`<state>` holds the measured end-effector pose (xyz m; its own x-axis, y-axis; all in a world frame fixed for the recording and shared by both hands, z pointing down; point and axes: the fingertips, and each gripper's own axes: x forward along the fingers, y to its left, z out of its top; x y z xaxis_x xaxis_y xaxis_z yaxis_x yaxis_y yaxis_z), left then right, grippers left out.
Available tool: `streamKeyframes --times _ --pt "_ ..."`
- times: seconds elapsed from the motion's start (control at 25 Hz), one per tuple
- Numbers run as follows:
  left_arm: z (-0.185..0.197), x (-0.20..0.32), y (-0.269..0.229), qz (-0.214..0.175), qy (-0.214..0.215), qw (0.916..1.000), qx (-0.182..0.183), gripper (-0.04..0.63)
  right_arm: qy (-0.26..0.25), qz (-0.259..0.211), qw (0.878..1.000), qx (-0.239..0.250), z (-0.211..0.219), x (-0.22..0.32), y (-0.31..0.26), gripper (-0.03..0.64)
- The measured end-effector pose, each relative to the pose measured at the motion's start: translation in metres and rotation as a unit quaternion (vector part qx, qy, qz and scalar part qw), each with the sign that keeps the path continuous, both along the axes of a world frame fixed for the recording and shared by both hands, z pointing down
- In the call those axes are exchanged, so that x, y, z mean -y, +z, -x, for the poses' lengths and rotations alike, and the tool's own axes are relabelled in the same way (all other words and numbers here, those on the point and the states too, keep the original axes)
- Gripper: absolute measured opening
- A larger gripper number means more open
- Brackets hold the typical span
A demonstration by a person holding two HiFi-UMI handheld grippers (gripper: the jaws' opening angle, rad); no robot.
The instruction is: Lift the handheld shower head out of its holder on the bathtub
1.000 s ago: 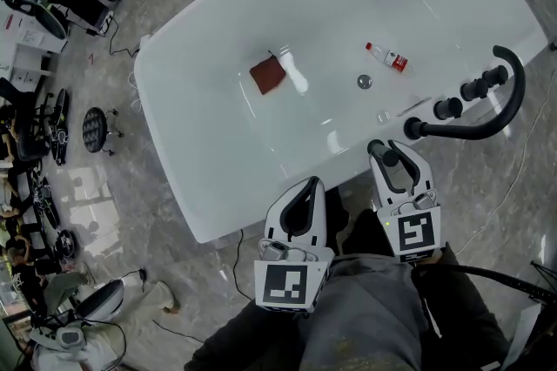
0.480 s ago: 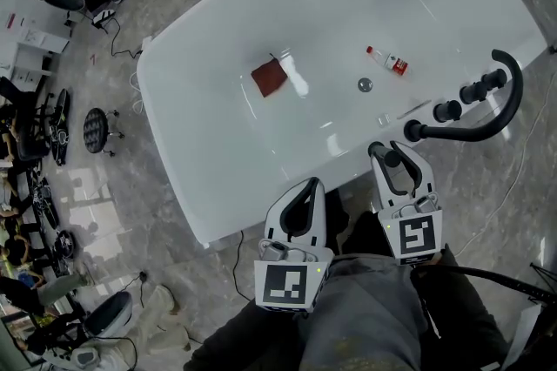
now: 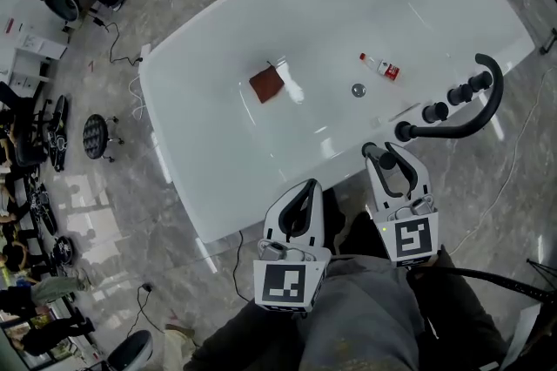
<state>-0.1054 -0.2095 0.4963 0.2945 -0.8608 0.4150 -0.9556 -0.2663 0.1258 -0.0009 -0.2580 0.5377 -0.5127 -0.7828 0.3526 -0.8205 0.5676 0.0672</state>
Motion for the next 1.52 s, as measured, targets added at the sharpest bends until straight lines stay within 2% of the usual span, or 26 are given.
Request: streamKeyframes --times 0.32,0.88,1.52 --pt "-0.001 -0.009 -0.027 -0.005 -0.006 1.0000 0.001 0.003 0.001 -0.006 1.000 0.011 0.001 -0.004 -0.036 0.141" --pt "-0.003 -0.023 -0.063 -0.005 -0.009 0.9999 -0.008 0.003 -0.009 -0.012 1.000 -0.005 -0.001 -0.016 -0.073 0.141" --pt "0.011 -0.039 -0.108 -0.036 -0.015 0.9991 -0.015 0.003 -0.011 -0.049 0.999 0.016 0.012 -0.030 -0.143 0.141"
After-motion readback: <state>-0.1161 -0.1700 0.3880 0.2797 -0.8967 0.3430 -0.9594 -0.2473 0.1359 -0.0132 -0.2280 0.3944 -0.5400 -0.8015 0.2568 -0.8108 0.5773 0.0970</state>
